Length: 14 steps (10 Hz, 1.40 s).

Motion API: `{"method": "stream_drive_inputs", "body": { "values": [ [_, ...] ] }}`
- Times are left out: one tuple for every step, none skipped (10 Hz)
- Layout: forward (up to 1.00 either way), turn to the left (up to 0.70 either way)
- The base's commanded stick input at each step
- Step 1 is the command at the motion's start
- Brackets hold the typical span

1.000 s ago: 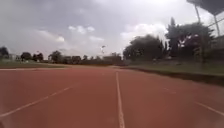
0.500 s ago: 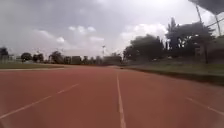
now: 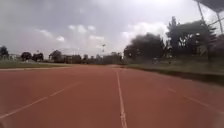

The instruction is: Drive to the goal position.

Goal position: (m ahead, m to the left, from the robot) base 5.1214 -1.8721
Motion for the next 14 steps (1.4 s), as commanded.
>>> {"method": "stream_drive_inputs", "body": {
  "values": [
    [0.45,0.00],
    [0.45,0.00],
    [0.45,0.00],
    [0.45,0.00],
    [0.45,0.00],
    [0.45,0.00],
    [0.45,0.00],
    [0.45,0.00],
    [0.45,0.00],
    [0.45,0.00],
    [0.45,-0.02],
    [0.45,-0.05],
    [0.45,-0.07],
    [0.45,-0.10]
  ]
}}
